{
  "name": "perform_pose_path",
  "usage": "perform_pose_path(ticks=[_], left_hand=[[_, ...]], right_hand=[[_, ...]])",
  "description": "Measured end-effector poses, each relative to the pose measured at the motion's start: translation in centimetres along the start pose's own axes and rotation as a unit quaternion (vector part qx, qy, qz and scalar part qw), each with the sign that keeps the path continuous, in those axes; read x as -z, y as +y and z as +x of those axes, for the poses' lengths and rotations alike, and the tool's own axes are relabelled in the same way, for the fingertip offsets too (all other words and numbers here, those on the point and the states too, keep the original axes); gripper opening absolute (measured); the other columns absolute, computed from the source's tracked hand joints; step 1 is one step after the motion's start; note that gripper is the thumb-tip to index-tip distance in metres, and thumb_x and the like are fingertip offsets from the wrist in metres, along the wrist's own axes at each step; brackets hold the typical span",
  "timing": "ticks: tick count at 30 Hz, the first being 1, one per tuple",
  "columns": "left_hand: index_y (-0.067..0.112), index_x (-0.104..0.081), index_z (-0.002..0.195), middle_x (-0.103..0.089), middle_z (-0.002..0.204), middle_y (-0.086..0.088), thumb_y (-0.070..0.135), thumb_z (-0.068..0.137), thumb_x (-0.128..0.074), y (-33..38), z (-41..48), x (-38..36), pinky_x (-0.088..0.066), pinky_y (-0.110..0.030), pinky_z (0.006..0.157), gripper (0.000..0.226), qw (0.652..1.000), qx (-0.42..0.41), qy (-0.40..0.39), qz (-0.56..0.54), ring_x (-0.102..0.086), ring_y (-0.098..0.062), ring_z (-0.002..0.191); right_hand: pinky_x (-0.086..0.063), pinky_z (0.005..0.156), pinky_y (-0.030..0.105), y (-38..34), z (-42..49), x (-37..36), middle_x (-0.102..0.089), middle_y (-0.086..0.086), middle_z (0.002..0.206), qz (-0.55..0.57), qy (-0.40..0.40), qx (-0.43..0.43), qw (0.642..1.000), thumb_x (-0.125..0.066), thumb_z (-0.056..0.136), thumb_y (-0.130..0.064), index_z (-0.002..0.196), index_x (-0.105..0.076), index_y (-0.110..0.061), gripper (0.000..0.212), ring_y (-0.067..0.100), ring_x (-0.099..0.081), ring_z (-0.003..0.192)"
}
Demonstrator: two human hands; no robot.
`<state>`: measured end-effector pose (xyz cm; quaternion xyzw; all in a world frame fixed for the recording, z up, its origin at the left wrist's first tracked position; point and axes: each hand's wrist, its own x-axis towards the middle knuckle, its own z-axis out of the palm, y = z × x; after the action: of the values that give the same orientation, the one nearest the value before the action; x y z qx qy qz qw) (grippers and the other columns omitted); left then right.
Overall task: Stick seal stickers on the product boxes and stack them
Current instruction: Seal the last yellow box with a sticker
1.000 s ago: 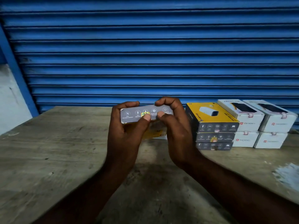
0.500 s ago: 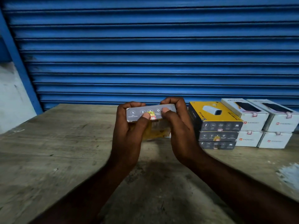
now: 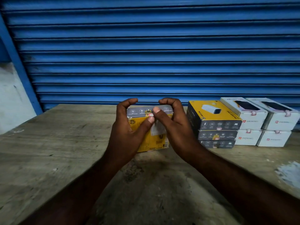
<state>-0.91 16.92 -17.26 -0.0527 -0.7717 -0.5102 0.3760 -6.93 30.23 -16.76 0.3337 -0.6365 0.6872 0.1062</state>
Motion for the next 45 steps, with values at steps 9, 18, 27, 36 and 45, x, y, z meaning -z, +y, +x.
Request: perform_pose_path(ticks=[9,18,27,36,45], left_hand=[[0.035,-0.026,0.14,-0.056,0.12,0.013,-0.001,0.085,-0.073,0.0,0.5,0.8,-0.06,-0.036,0.086,0.081,0.994,0.006,-0.102,-0.045,-0.07,-0.009,0.098],[0.032,-0.039,0.133,-0.067,0.103,0.003,-0.002,0.087,-0.067,-0.4,1.0,0.6,-0.06,-0.033,0.078,0.064,0.984,0.056,-0.048,-0.163,-0.072,-0.01,0.089],[0.028,-0.039,0.143,-0.066,0.119,-0.003,0.019,0.079,-0.073,-0.4,2.2,1.0,-0.058,-0.051,0.087,0.072,0.95,0.181,0.041,-0.251,-0.071,-0.02,0.099],[0.036,-0.04,0.13,-0.077,0.099,0.002,0.007,0.09,-0.069,-1.1,1.8,0.7,-0.054,-0.052,0.095,0.057,0.957,0.22,-0.042,-0.186,-0.074,-0.022,0.098],[0.008,-0.066,0.116,-0.073,0.102,-0.008,0.002,0.089,-0.064,-0.5,2.4,1.4,-0.057,-0.029,0.066,0.027,0.927,0.266,0.01,-0.264,-0.069,-0.02,0.086]], right_hand=[[-0.043,0.107,0.035,0.8,0.4,1.3,-0.05,-0.024,0.128,-0.136,-0.022,0.04,0.99,-0.061,0.09,-0.044,0.136,-0.043,-0.025,0.053,0.0,-0.048,0.125],[-0.05,0.091,0.02,0.4,0.5,1.7,-0.056,-0.03,0.113,-0.109,-0.06,0.018,0.992,-0.064,0.095,-0.025,0.137,-0.033,-0.024,0.052,-0.008,-0.058,0.104],[-0.055,0.062,0.017,0.7,0.8,0.6,-0.065,-0.01,0.099,0.019,-0.005,-0.091,0.996,-0.063,0.094,-0.017,0.121,-0.046,-0.025,0.033,-0.007,-0.067,0.074],[-0.057,0.078,0.019,1.3,1.1,1.4,-0.059,-0.011,0.114,-0.048,0.008,-0.071,0.996,-0.057,0.097,-0.008,0.142,-0.037,-0.012,0.049,-0.012,-0.062,0.093],[-0.004,0.111,0.032,1.7,0.8,2.0,-0.007,-0.005,0.166,-0.399,-0.083,0.114,0.906,-0.057,0.08,-0.064,0.143,-0.044,-0.03,0.072,0.015,0.005,0.153]])
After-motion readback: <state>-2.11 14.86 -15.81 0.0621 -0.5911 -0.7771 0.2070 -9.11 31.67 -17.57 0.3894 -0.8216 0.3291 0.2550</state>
